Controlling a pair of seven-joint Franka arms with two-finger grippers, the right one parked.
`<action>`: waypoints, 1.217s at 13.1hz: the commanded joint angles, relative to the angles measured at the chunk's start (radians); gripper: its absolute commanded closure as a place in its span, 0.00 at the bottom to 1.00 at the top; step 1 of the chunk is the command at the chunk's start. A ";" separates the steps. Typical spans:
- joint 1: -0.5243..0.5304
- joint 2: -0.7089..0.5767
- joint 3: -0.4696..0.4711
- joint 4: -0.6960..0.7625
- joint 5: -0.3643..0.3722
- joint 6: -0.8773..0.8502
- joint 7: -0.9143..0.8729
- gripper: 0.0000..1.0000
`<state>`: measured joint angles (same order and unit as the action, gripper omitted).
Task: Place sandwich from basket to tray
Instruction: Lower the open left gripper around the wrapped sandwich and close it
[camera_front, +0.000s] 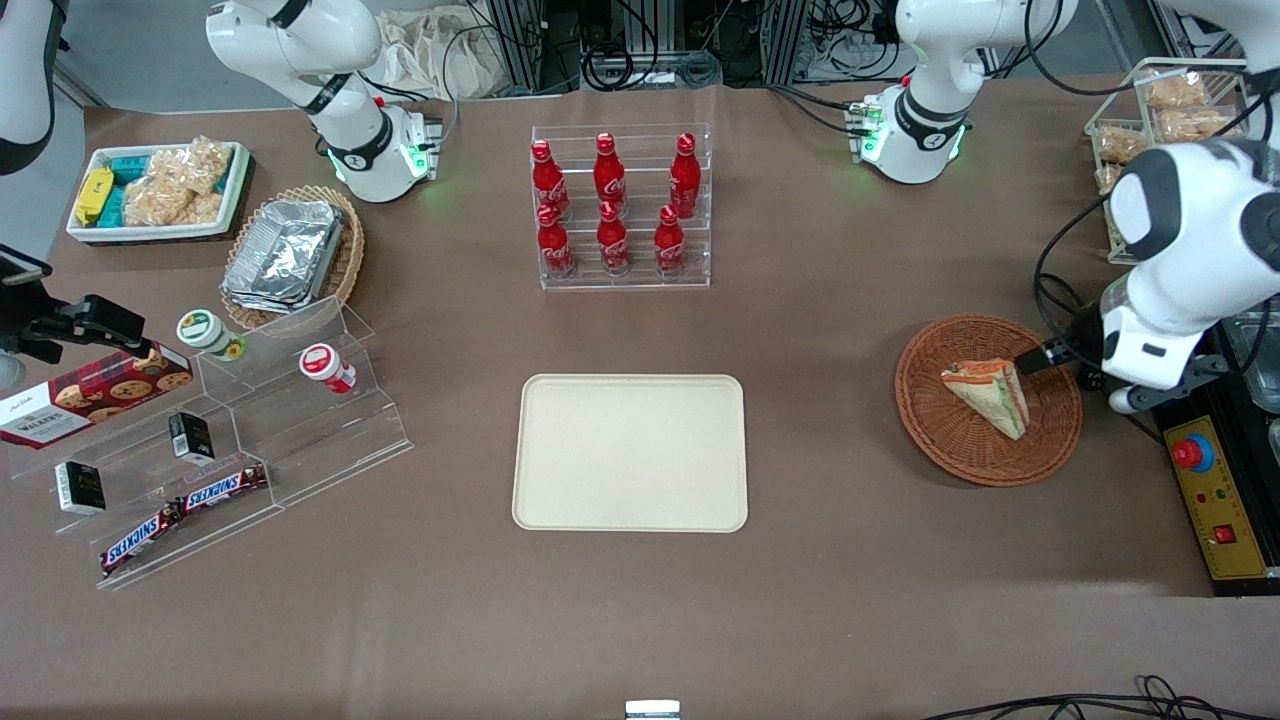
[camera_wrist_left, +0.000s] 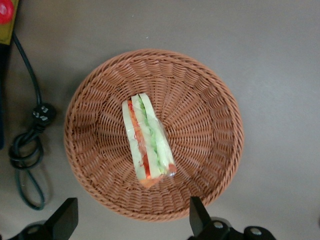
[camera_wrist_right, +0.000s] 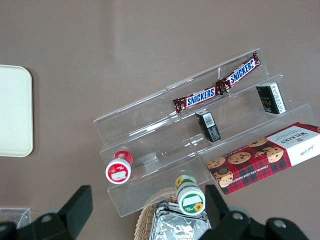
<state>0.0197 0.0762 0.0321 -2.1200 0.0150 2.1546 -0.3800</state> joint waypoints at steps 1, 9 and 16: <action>0.006 0.072 -0.008 0.003 -0.006 0.054 -0.080 0.00; 0.026 0.203 -0.007 -0.067 -0.096 0.223 -0.100 0.00; 0.029 0.254 -0.009 -0.067 -0.122 0.298 -0.116 1.00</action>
<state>0.0444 0.3476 0.0308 -2.1843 -0.0963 2.4448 -0.4884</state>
